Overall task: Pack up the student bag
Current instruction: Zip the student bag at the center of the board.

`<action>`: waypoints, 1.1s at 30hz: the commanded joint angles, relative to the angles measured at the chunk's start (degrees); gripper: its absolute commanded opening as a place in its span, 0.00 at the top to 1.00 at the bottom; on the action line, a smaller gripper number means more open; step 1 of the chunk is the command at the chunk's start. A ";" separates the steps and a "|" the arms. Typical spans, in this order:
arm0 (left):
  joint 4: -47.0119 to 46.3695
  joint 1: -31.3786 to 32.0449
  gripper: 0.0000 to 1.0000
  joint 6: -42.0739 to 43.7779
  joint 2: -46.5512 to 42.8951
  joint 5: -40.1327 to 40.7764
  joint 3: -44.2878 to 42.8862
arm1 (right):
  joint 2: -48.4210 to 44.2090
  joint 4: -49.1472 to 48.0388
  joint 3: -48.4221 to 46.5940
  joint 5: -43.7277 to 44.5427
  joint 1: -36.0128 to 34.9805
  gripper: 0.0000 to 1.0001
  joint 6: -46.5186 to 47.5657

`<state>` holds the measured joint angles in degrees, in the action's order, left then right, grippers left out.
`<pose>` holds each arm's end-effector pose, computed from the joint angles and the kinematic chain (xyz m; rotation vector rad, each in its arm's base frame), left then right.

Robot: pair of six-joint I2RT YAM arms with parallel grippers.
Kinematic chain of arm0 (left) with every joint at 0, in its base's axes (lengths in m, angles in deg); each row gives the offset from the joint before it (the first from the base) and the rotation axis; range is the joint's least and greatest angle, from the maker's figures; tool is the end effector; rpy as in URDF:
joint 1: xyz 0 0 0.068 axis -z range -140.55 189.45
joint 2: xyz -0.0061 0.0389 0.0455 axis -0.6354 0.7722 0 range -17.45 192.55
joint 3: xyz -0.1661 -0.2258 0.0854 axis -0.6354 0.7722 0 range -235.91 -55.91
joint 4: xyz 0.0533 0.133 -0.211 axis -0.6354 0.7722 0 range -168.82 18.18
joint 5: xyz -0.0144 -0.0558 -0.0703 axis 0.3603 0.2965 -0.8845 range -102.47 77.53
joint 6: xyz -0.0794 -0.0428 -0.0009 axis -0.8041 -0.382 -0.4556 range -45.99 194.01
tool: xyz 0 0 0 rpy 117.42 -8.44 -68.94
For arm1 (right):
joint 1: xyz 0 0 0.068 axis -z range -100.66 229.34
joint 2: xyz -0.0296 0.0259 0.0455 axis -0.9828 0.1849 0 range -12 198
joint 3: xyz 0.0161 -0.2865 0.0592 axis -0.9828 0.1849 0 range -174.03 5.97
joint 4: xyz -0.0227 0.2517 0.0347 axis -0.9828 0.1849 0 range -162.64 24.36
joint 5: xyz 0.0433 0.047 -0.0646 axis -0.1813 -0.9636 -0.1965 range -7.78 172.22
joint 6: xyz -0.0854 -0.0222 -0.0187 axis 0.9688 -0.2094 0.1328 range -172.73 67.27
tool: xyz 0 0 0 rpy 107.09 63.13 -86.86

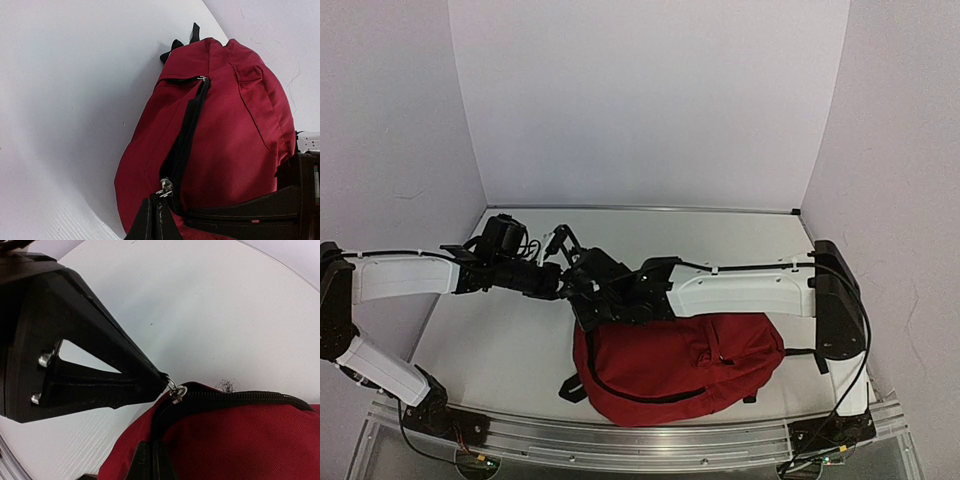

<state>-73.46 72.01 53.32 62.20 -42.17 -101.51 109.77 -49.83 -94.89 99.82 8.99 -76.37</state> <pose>0.2406 -0.2010 0.2186 0.5383 2.3177 -1.0595 0.1987 0.4841 0.2225 -0.7834 2.2039 0.4831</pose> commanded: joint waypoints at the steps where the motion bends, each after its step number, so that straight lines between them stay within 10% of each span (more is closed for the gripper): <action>1: 1.39 -0.83 1.00 1.53 -0.64 5.29 -3.77 | -2.46 -2.02 0.50 -4.34 0.20 1.00 2.22; 21: 1.67 -0.98 1.00 1.18 4.65 10.48 -8.56 | -17.12 -15.89 20.65 -32.15 -1.39 1.00 3.04; 30: 3.43 -1.18 1.00 5.11 6.97 9.58 -11.26 | -22.17 -15.25 22.03 -19.24 -2.37 1.00 -1.39; 33: 5.44 -1.18 0.88 3.86 5.96 12.08 -10.78 | -24.60 -13.94 22.21 -12.59 -2.33 0.82 -2.43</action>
<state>-65.32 73.48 56.63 68.34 -42.16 -109.43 93.41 -66.82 -72.75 83.96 10.87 -76.19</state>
